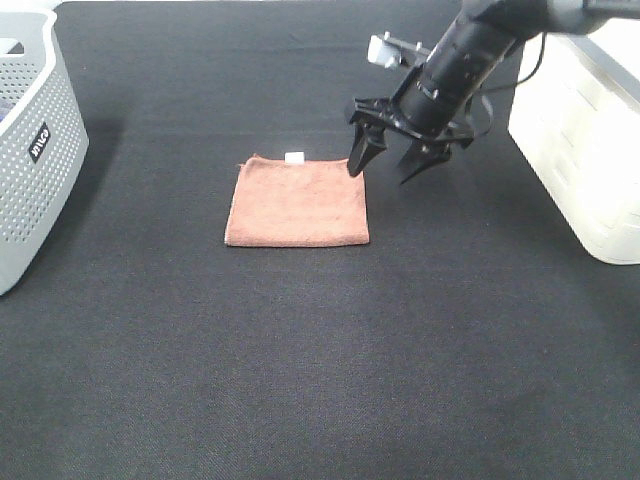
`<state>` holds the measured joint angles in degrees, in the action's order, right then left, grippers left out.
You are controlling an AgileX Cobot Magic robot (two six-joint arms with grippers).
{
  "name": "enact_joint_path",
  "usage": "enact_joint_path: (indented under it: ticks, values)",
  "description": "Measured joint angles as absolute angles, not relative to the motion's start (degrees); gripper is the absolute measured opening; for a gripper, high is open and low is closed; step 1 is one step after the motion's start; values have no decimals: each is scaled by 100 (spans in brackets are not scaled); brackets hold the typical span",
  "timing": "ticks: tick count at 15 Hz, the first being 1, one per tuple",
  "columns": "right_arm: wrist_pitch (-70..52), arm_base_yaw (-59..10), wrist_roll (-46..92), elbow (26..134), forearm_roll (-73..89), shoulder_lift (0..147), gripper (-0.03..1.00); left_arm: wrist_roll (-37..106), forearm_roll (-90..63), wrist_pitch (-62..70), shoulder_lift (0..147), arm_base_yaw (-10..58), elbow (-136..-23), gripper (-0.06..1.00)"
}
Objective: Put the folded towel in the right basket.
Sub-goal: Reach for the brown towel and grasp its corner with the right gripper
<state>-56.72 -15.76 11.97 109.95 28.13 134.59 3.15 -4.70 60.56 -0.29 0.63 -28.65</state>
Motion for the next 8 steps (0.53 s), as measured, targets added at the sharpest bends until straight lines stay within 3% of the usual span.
enact_joint_path:
  ticks: [8]
  values:
    - [-5689, -1266, 1765, 11058, 3810, 14186, 68, 315, -470, 6056, -29, 63, -2865, 88]
